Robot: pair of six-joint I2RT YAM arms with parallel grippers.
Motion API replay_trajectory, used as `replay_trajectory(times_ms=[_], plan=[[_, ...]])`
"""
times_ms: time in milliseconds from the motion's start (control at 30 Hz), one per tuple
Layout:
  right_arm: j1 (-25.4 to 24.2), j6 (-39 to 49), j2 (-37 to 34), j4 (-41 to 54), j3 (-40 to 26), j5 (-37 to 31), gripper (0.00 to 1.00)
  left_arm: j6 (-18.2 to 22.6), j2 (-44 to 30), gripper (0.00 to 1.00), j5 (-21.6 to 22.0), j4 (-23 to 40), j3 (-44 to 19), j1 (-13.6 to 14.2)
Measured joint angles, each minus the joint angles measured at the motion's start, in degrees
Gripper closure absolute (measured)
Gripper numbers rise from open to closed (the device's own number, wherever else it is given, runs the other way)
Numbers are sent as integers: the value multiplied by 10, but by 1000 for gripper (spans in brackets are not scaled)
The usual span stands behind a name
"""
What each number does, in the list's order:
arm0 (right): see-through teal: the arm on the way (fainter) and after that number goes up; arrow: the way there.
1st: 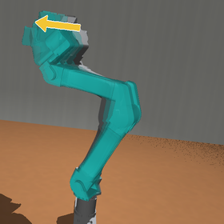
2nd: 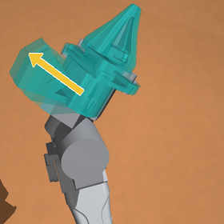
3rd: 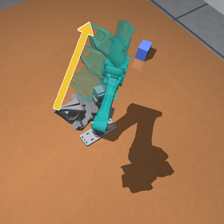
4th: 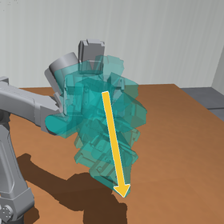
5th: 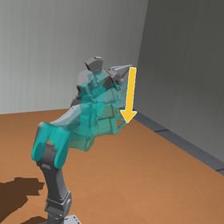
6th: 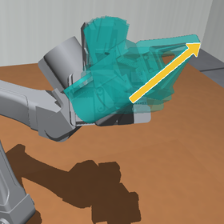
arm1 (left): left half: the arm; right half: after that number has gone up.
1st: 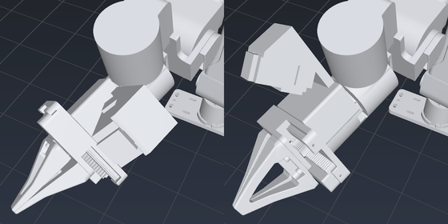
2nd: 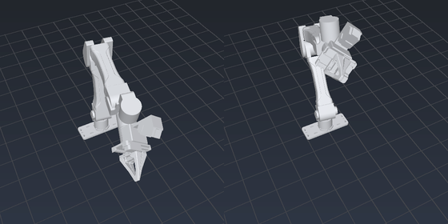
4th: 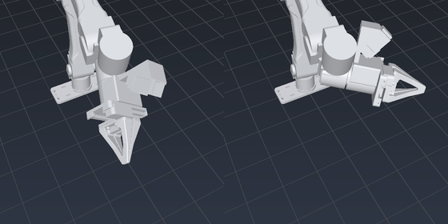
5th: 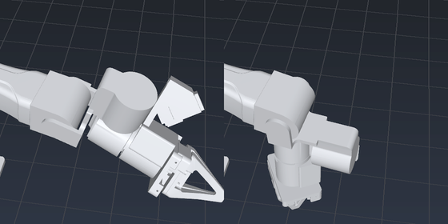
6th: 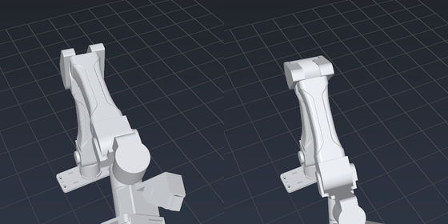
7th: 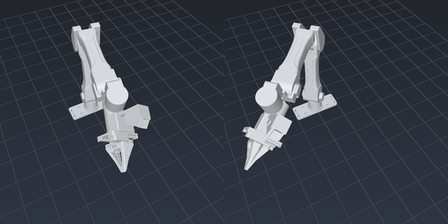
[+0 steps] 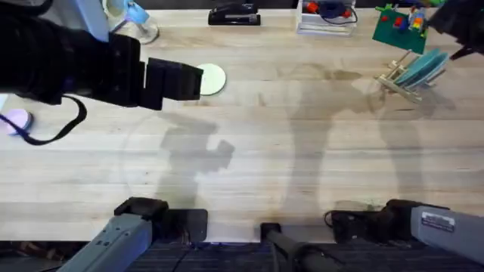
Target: Pick up the plates from the table one by one and place each into a slot on the dish rack.
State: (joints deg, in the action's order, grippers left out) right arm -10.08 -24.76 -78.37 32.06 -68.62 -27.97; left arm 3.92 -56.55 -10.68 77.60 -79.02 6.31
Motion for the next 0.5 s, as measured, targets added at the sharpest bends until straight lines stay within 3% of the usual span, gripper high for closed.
replay_trajectory(times_ms=[100,167,333,500], plan=[[19,20,34,10,0,6,132,0,0,9,0,0,0,0],[33,33,57,18,0,8,88,0,0,9,0,0,0,0],[78,71,103,60,0,17,16,0,0,8,0,0,0,0],[133,96,131,102,0,52,10,0,0,8,0,0,0,0]])
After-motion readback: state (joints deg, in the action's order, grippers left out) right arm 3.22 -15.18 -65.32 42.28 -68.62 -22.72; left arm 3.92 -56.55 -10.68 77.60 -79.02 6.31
